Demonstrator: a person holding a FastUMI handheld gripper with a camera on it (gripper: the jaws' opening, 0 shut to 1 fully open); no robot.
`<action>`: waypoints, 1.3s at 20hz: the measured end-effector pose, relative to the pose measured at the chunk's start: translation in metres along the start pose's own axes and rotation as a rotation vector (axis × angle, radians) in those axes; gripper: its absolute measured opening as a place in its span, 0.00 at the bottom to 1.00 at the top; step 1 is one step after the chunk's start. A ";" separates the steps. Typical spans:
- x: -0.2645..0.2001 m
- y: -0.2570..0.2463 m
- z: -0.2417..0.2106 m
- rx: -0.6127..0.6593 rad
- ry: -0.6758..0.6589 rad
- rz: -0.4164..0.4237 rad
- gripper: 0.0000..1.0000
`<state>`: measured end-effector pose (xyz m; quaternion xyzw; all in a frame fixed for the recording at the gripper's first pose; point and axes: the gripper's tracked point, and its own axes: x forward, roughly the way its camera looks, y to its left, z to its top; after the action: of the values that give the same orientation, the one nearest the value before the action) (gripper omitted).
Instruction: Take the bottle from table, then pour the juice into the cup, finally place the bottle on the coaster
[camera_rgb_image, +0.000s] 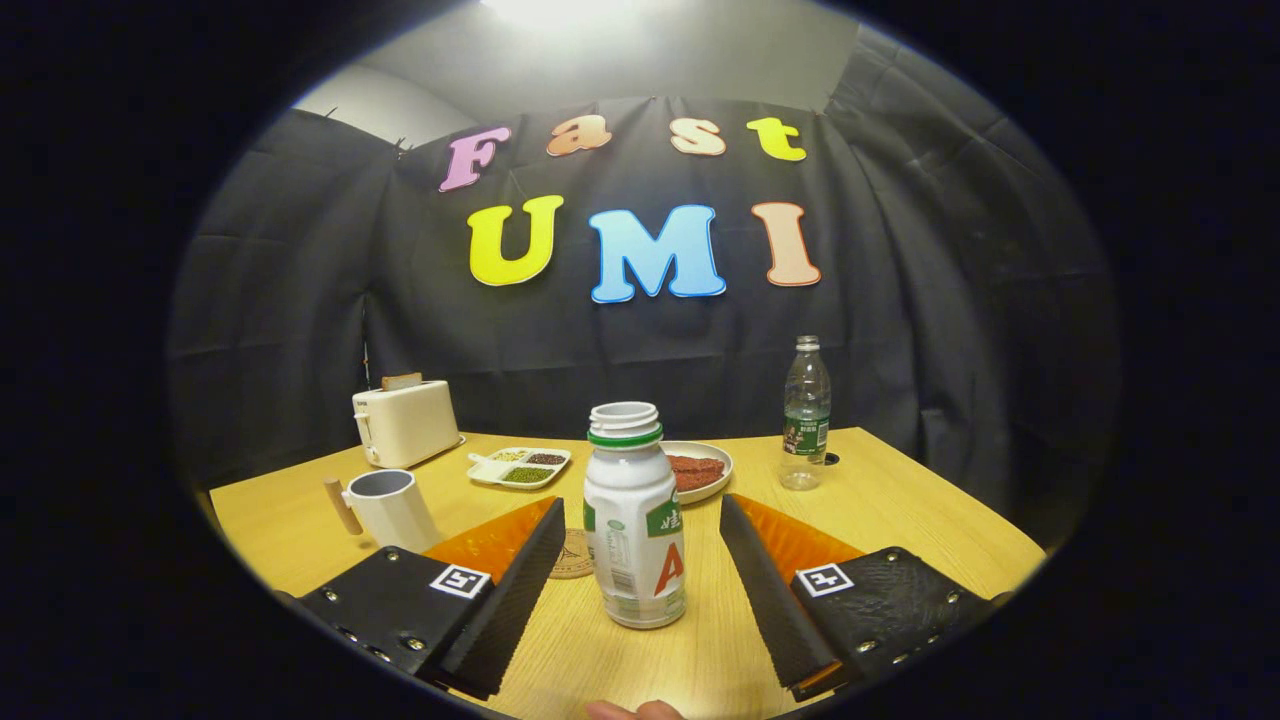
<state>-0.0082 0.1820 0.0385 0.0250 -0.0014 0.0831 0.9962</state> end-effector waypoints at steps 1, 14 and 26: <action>0.003 0.001 -0.001 0.000 0.000 -0.003 0.96; 0.057 -0.003 -0.033 -0.021 0.043 -0.092 0.96; 0.058 -0.010 -0.045 -0.033 0.097 -0.138 0.71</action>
<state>0.0511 0.1842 -0.0063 0.0046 0.0474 0.0155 0.9987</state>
